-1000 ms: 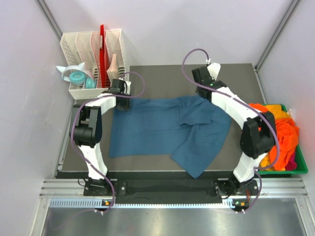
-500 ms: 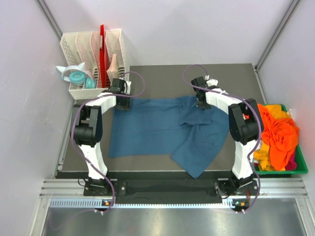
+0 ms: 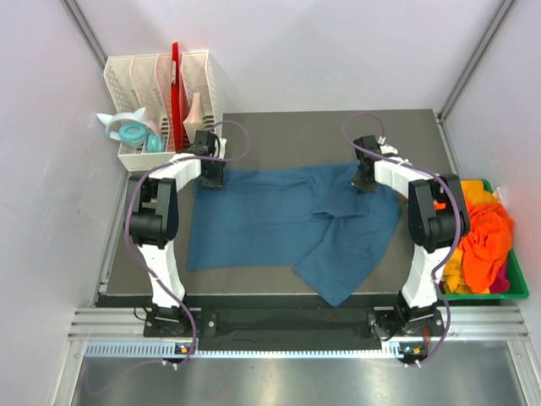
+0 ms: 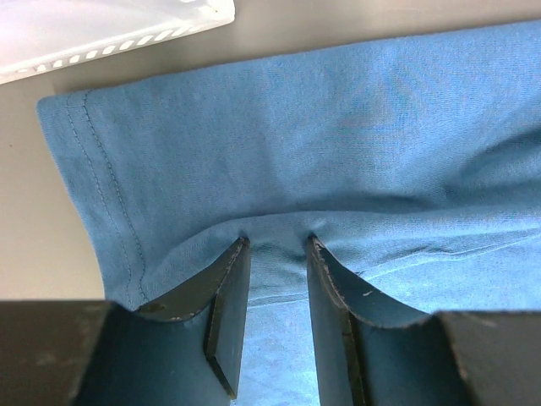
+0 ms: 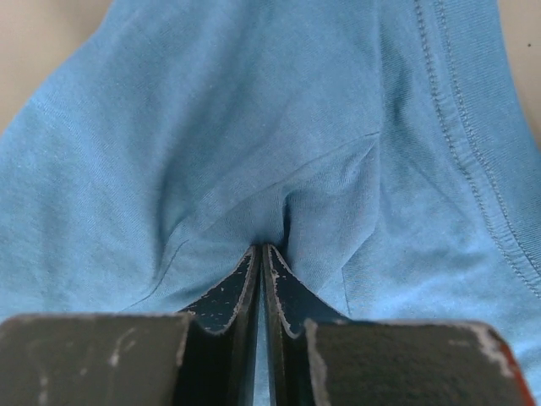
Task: Fold and stack the t-shirts
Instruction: Fold the tshirt
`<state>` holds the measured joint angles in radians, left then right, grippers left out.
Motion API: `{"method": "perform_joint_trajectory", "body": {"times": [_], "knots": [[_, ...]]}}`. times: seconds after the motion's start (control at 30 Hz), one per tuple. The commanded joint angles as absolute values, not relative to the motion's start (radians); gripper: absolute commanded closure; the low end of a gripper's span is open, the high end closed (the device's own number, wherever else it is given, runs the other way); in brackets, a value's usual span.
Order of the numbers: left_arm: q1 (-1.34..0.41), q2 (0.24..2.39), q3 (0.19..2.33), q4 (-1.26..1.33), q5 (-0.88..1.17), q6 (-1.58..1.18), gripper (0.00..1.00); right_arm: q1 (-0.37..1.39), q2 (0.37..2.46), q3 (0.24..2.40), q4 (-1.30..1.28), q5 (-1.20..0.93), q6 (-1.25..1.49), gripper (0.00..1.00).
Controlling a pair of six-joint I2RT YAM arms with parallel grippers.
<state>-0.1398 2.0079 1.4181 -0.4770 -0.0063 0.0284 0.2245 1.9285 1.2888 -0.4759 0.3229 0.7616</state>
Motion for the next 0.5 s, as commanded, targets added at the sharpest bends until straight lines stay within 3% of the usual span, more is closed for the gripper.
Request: {"method": "perform_joint_trajectory", "body": {"times": [0.0, 0.47], "knots": [[-0.127, 2.046, 1.442, -0.485, -0.051, 0.035, 0.62, 0.164, 1.931, 1.209, -0.656, 0.416, 0.73, 0.93], [-0.106, 2.048, 1.439, -0.499, -0.058, 0.029, 0.62, 0.075, 1.864, 1.118, -0.64, 0.425, 0.684, 0.85]]}}
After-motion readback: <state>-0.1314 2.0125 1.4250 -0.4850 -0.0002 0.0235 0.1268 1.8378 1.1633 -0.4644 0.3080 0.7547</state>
